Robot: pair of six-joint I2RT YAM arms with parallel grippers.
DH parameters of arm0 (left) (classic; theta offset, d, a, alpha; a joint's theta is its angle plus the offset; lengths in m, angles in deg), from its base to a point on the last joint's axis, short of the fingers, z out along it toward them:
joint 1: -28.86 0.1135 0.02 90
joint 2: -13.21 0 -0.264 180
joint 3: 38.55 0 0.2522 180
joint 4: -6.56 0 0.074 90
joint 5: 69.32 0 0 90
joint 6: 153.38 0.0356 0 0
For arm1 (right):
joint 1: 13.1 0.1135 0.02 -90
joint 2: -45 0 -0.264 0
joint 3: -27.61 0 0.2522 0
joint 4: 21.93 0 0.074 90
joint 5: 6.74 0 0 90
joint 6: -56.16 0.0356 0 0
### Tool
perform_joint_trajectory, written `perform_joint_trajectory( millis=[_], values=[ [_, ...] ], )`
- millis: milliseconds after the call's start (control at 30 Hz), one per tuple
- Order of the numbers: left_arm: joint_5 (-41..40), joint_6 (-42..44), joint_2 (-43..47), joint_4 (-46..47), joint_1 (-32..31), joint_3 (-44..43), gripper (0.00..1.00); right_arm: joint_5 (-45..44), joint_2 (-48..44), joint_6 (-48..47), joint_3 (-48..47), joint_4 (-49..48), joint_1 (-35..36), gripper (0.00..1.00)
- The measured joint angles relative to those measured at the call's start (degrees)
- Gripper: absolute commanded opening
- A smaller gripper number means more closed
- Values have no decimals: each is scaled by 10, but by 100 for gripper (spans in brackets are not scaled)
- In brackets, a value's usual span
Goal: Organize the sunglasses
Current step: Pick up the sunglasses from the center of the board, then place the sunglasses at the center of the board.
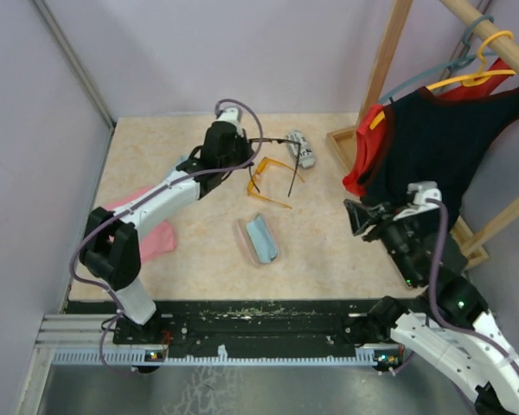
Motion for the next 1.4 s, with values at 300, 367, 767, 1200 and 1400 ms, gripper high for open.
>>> perform_joint_trajectory(
  millis=[300,367,767,1200,1400],
  values=[
    [107,292,-76,43,-138,-127,0,-5,-60,-87,-86,-12,0,46],
    [139,348,-94,45,-162,-135,0,-6,-63,-94,-103,-6,0,46],
    [245,552,-238,-101,-207,-267,0,-34,-63,-102,-139,42,0,46],
    [287,602,-299,-229,-212,-301,21,-66,-43,-35,-96,112,0,46],
    [286,597,-305,-243,-213,-301,33,-68,-25,-6,-77,135,0,47]
  ],
)
